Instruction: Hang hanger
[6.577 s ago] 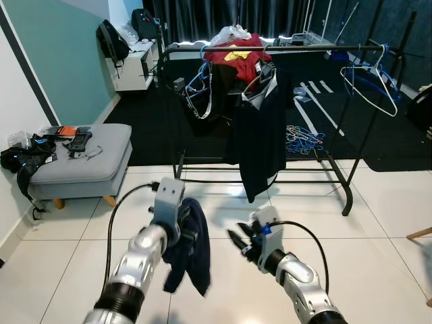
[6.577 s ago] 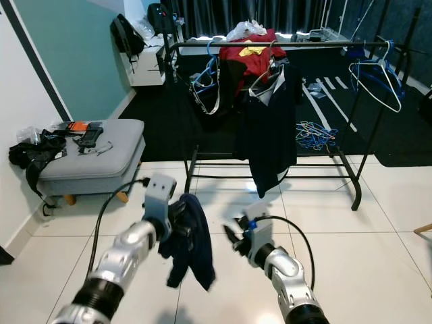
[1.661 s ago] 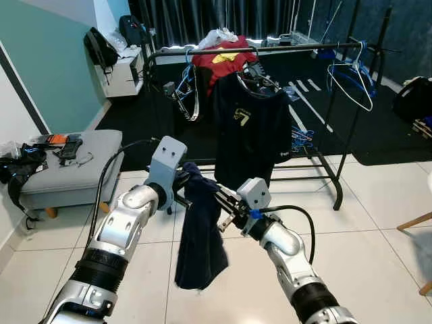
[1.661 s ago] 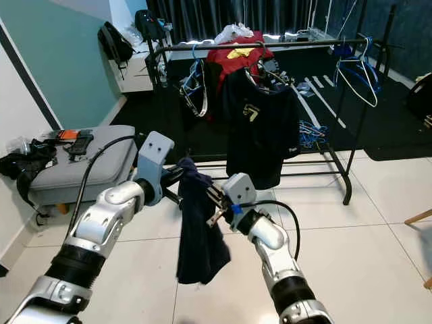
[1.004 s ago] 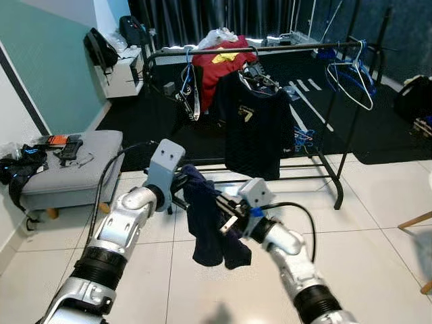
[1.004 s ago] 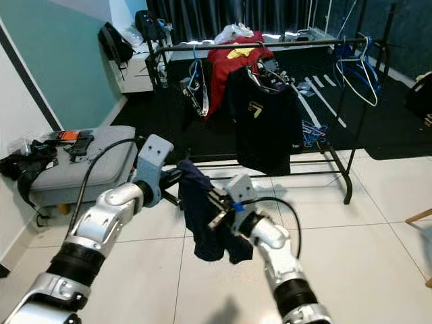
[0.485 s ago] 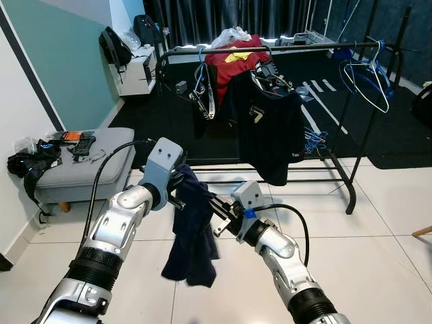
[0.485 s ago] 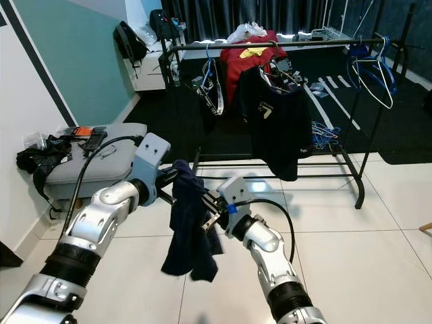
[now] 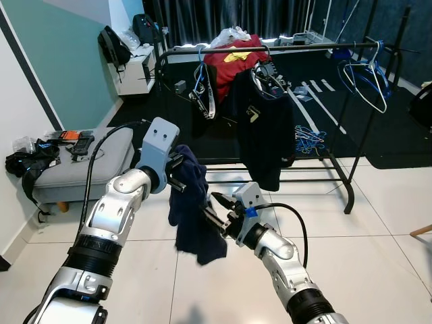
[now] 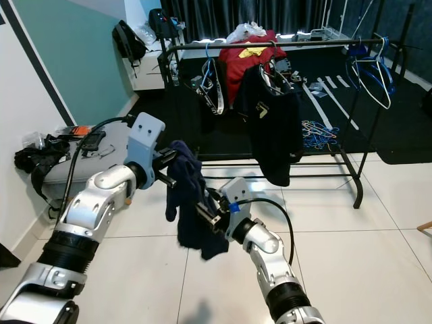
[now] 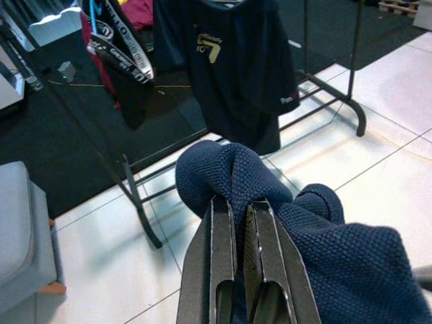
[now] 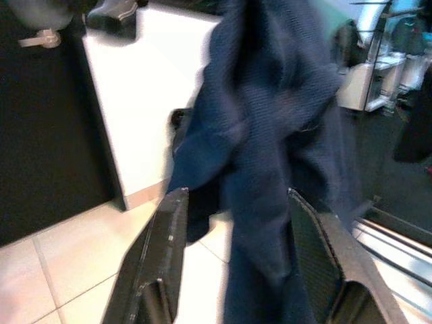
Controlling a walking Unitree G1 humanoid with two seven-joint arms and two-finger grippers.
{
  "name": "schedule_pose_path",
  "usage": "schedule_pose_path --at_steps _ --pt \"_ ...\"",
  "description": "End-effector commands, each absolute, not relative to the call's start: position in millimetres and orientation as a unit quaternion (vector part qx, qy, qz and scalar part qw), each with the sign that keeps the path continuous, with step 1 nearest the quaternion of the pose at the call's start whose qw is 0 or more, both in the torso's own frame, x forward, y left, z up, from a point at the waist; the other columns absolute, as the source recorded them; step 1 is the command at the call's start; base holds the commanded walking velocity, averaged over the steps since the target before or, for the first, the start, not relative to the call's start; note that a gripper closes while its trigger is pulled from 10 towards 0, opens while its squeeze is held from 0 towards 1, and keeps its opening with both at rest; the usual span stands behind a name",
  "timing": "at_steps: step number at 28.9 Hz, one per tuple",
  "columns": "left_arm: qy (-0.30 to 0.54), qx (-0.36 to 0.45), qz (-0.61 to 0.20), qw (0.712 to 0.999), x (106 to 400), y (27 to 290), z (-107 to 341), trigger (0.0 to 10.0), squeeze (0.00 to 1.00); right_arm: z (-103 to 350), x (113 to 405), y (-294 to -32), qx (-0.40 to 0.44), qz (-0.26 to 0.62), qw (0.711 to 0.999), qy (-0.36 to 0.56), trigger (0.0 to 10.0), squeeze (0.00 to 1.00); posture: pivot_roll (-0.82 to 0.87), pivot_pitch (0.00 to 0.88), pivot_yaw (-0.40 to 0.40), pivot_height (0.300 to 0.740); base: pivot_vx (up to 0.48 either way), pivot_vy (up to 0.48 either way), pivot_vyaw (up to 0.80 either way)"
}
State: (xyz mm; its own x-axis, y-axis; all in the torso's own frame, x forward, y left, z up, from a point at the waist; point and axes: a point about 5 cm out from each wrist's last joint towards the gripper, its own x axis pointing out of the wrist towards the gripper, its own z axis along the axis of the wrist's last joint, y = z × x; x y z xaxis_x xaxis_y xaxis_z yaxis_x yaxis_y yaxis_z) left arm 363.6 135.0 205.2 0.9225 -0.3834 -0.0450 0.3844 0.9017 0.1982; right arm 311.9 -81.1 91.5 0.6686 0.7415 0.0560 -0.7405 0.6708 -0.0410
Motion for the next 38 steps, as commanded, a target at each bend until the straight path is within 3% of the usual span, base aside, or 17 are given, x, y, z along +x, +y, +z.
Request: schedule_pose_path --at_steps 1,7,8,12,13,14,15,20,27,29,38 --pt "-0.012 0.092 -0.188 0.978 366.2 138.9 214.5 10.0 0.0 88.0 307.6 -75.8 -0.015 0.423 0.906 -0.028 10.0 0.0 0.02 0.0 0.087 0.74 0.0 0.0 0.0" --pt "-0.024 0.077 -0.186 0.979 370.1 140.1 222.3 10.0 0.0 78.6 300.2 -85.6 -0.037 0.419 0.907 -0.02 10.0 0.0 0.01 0.0 0.091 0.74 0.0 0.0 0.0" --pt "-0.032 0.078 -0.185 0.979 372.1 142.2 227.8 10.0 0.0 83.3 298.7 -98.8 -0.033 0.383 0.922 -0.054 10.0 1.0 0.01 0.0 0.102 0.74 0.0 0.0 0.0" --pt "-0.039 0.076 -0.185 0.979 375.1 145.5 235.9 10.0 0.0 96.3 298.2 -122.4 -0.03 0.298 0.947 -0.117 10.0 1.0 0.01 0.0 0.109 0.74 0.0 0.0 0.0" --pt "-0.041 0.071 -0.185 0.979 376.0 146.0 240.2 10.0 0.0 99.9 299.6 -131.0 -0.038 0.264 0.955 -0.132 10.0 0.83 0.01 0.0 0.111 0.74 0.0 0.0 0.0" --pt "-0.041 0.071 -0.185 0.979 376.0 146.0 240.2 10.0 0.0 99.9 299.6 -131.0 -0.038 0.264 0.955 -0.132 10.0 0.83 0.01 0.0 0.111 0.74 0.0 0.0 0.0" --pt "-0.043 0.067 -0.189 0.979 376.4 145.1 244.6 10.0 0.0 99.7 302.9 -136.2 -0.049 0.242 0.96 -0.129 10.0 0.0 0.01 0.0 0.113 0.74 0.0 0.0 0.0" --pt "-0.048 0.058 -0.209 0.975 374.6 140.9 254.1 10.0 0.0 99.5 311.9 -135.7 -0.057 0.241 0.962 -0.118 10.0 0.0 0.02 0.0 0.114 0.74 0.0 0.0 0.0" --pt "-0.052 0.05 -0.222 0.972 372.1 137.6 260.0 10.0 0.0 109.1 326.0 -111.9 -0.061 0.299 0.945 -0.113 10.0 0.0 0.03 0.0 0.107 0.74 0.0 0.0 0.0" --pt "-0.061 0.051 -0.23 0.97 370.2 125.4 265.9 10.0 0.0 113.9 334.1 -97.0 -0.054 0.341 0.933 -0.099 10.0 0.0 0.04 0.0 0.106 0.74 0.0 0.0 0.0" --pt "-0.066 0.05 -0.255 0.963 364.7 109.7 269.7 10.0 0.0 117.9 340.5 -96.0 -0.069 0.322 0.939 -0.1 10.0 0.0 0.05 0.0 0.094 0.74 0.0 0.0 0.0"
